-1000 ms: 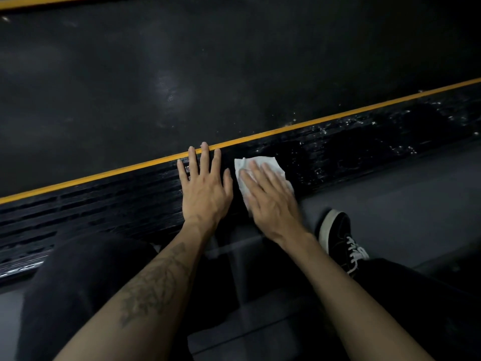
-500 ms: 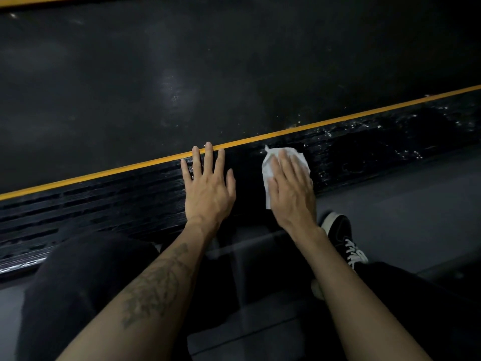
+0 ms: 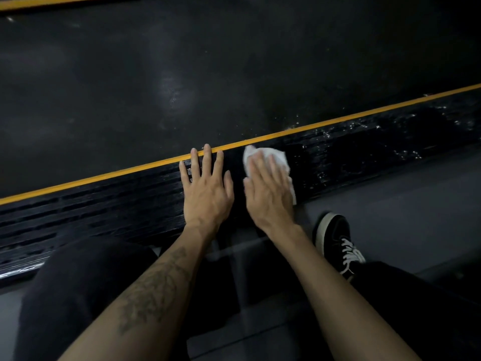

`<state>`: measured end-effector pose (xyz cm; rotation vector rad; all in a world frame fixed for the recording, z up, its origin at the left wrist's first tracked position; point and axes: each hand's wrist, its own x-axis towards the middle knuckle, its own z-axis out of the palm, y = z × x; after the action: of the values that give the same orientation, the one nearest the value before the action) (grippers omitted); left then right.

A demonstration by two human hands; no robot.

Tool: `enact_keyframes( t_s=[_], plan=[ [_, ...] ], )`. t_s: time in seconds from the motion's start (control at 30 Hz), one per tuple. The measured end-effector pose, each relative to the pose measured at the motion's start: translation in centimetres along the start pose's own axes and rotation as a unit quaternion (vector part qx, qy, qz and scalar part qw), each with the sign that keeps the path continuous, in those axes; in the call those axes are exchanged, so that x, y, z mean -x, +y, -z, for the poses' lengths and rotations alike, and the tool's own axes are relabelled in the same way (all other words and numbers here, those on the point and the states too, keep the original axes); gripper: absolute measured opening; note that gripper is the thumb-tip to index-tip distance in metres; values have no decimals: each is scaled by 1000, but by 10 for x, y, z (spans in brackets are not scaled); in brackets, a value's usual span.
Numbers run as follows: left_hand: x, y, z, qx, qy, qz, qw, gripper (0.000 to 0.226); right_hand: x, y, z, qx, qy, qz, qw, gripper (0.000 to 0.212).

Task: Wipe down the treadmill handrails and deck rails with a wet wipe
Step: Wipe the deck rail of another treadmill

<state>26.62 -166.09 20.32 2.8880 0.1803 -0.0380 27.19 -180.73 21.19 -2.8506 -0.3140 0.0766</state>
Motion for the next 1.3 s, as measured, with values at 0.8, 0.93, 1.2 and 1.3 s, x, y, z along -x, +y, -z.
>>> enact_keyframes(
  t_s=[0.8, 0.93, 1.2, 1.3],
  plan=[
    [0, 1, -2, -5, 11, 1, 1000, 57, -18, 10, 1, 19, -17, 74, 997, 56],
    [-1, 1, -1, -10, 13, 0, 1000, 57, -32, 34, 10, 34, 2, 7, 999, 53],
    [-2, 2, -1, -9, 7, 2, 1000, 58, -41, 20, 7, 60, -42, 100, 992, 56],
    [-2, 2, -2, -8, 12, 0, 1000, 57, -52, 41, 18, 62, -10, 12, 998, 56]
  ],
)
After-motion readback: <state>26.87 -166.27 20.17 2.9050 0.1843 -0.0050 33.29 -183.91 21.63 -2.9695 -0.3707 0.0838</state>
